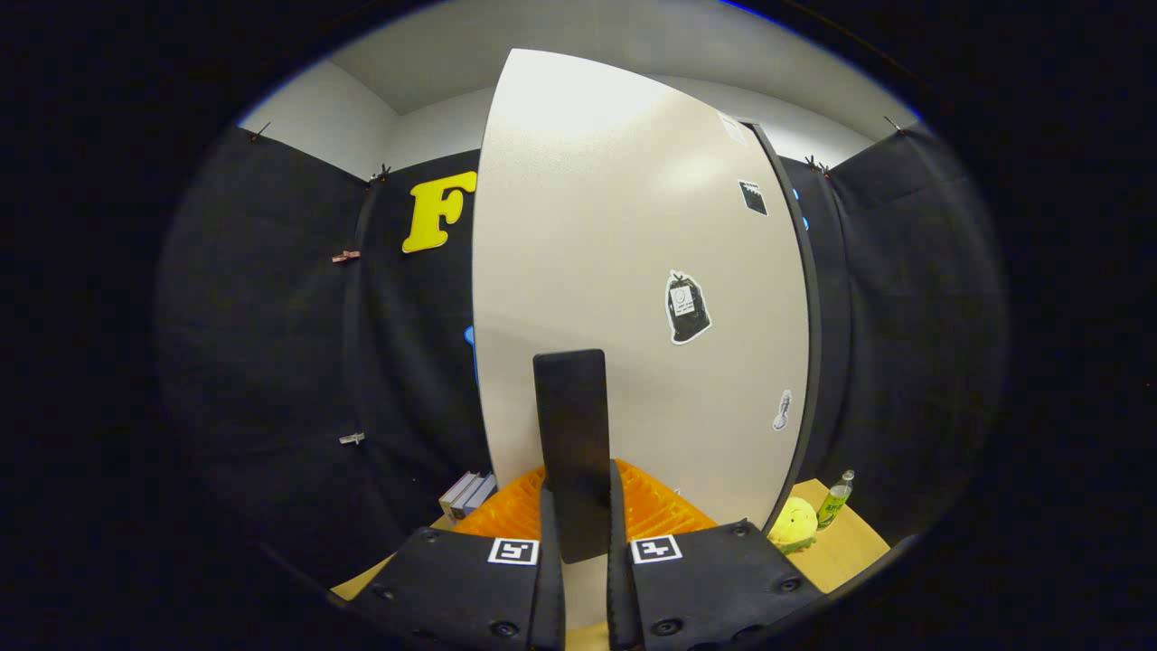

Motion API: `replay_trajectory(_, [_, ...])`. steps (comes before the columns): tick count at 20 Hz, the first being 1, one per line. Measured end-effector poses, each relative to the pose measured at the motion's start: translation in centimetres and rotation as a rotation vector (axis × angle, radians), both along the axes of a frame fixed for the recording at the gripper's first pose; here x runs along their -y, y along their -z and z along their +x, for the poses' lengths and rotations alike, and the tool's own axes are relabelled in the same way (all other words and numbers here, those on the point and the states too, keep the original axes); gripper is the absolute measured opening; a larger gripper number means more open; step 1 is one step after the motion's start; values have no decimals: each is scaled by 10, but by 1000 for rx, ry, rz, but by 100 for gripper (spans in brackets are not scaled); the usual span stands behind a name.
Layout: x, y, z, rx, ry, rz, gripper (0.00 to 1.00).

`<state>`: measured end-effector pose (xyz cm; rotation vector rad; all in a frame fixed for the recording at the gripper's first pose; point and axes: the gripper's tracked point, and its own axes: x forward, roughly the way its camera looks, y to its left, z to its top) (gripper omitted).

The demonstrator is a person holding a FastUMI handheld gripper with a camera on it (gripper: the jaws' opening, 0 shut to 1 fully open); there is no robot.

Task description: Open the shoe cabinet door, grab the shoes and put them into the shoe cabinet, then close the shoe cabinet door.

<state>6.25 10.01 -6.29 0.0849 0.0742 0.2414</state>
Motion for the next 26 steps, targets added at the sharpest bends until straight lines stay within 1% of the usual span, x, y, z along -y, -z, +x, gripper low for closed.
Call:
replay_trajectory(3, [21, -2, -13, -4, -26, -8, 22])
replay_trajectory(5, [38, -4, -25, -1, -27, -16, 22])
replay_trajectory(9, [75, -5, -43, 10, 5, -5, 22])
replay_trajectory(12, [101, -6, -54, 24, 32, -23, 21])
replay_trajectory(17, [141, -11, -62, 19, 83, -19, 21])
replay_trajectory(21, [167, -11, -59, 14, 103, -79, 21])
replay_trajectory(25, [187, -12, -57, 5, 131, -34, 20])
replay_trajectory(26, [192, -11, -57, 3, 134, -38, 19])
